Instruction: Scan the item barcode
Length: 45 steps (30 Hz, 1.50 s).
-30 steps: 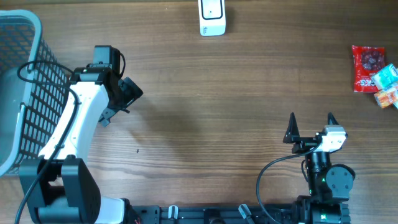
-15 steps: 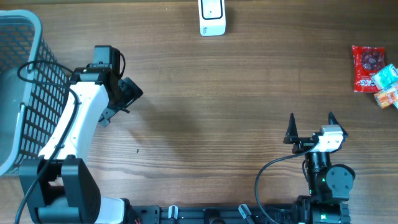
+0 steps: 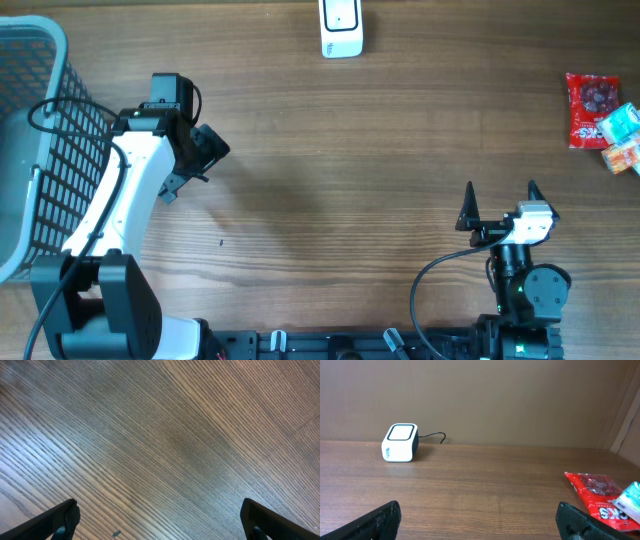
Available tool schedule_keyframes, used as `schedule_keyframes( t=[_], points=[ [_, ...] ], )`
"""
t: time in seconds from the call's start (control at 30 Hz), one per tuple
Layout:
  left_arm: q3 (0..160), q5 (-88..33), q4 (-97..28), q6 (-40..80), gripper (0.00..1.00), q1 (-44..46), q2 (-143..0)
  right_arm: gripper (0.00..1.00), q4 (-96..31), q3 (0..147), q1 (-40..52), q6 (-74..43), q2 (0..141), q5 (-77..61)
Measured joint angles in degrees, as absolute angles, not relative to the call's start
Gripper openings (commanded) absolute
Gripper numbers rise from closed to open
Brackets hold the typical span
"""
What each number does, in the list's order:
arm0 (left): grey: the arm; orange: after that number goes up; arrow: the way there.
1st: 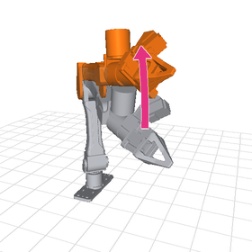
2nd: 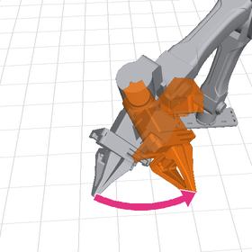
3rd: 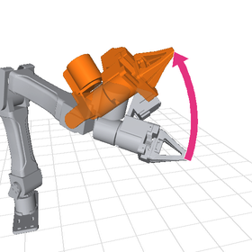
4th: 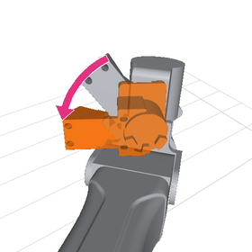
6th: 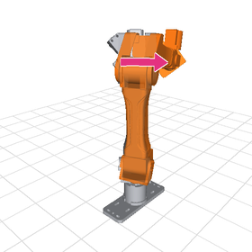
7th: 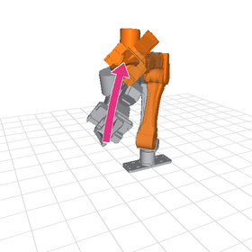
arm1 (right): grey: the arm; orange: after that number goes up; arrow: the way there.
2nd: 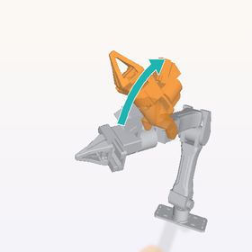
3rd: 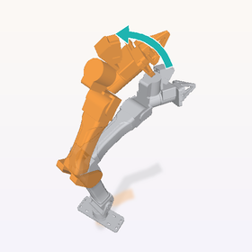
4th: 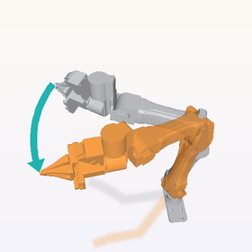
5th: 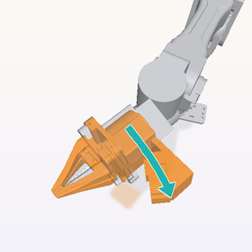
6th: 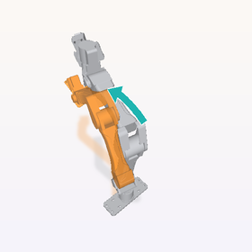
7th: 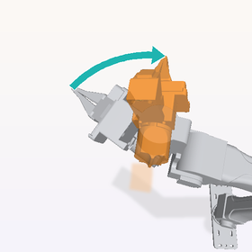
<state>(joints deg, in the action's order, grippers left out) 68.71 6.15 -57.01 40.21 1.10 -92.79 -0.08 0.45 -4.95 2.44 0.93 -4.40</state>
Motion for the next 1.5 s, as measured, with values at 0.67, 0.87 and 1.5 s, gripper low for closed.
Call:
schedule_keyframes(
  t=[0.67, 0.87, 1.5],
  points=[
    [68.6, 5.4, -54.8, 40.2, 1.00, 1.2, -92.7, 1.00, -0.1, 0.4, -5.0, 2.4, 0.9, -4.4],
    [64.9, 3.4, -42.7, 33.3, 1.00, 7.7, -79.5, 1.00, 0.0, 0.4, -5.0, 2.4, 0.9, -4.4],
    [15.1, -12.6, -19.6, 4.7, 1.00, 7.7, -8.9, 1.00, -0.1, 0.4, -5.0, 2.4, 0.7, -4.4]
  ],
)
